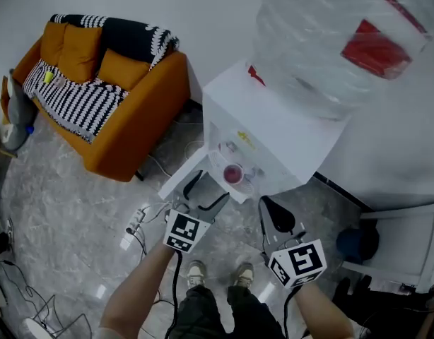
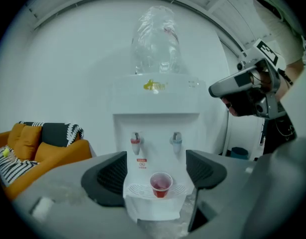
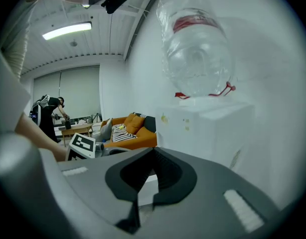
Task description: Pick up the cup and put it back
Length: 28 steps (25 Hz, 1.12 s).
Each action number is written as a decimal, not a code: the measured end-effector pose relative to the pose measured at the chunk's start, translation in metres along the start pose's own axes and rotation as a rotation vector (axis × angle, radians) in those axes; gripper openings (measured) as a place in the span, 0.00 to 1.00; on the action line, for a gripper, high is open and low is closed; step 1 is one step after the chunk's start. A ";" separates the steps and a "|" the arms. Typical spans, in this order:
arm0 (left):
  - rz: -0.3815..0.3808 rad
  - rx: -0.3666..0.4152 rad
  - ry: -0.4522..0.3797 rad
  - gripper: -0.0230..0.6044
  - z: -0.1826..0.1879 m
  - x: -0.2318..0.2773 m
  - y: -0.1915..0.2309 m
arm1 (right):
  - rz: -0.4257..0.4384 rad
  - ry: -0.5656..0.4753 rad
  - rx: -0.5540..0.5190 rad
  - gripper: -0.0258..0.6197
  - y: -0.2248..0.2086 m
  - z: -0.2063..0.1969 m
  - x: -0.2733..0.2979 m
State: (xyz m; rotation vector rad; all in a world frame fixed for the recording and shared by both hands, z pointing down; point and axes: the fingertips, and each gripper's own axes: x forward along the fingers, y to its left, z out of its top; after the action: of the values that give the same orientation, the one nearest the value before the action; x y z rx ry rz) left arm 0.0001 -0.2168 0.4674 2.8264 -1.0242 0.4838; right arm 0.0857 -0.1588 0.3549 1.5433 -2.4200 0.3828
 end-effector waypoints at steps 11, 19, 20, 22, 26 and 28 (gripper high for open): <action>0.042 0.041 -0.065 0.40 0.139 -0.085 -0.002 | -0.055 -0.058 -0.020 0.04 0.007 0.118 -0.070; 0.061 0.060 -0.040 0.27 0.208 -0.129 -0.005 | -0.030 -0.128 -0.029 0.04 0.010 0.192 -0.118; 0.073 0.058 -0.046 0.24 0.218 -0.136 -0.004 | -0.012 -0.142 -0.012 0.04 0.012 0.203 -0.123; 0.093 0.053 -0.060 0.21 0.236 -0.150 -0.002 | 0.016 -0.158 0.005 0.04 0.017 0.222 -0.132; 0.119 0.047 -0.068 0.21 0.263 -0.177 -0.010 | 0.022 -0.155 -0.060 0.04 0.023 0.247 -0.150; 0.125 0.034 -0.080 0.20 0.277 -0.190 -0.013 | 0.026 -0.164 -0.066 0.04 0.026 0.257 -0.157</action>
State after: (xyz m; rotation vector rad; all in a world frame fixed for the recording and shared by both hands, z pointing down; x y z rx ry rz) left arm -0.0565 -0.1460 0.1437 2.8441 -1.2251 0.4065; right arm 0.1095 -0.1048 0.0579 1.5724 -2.5495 0.1858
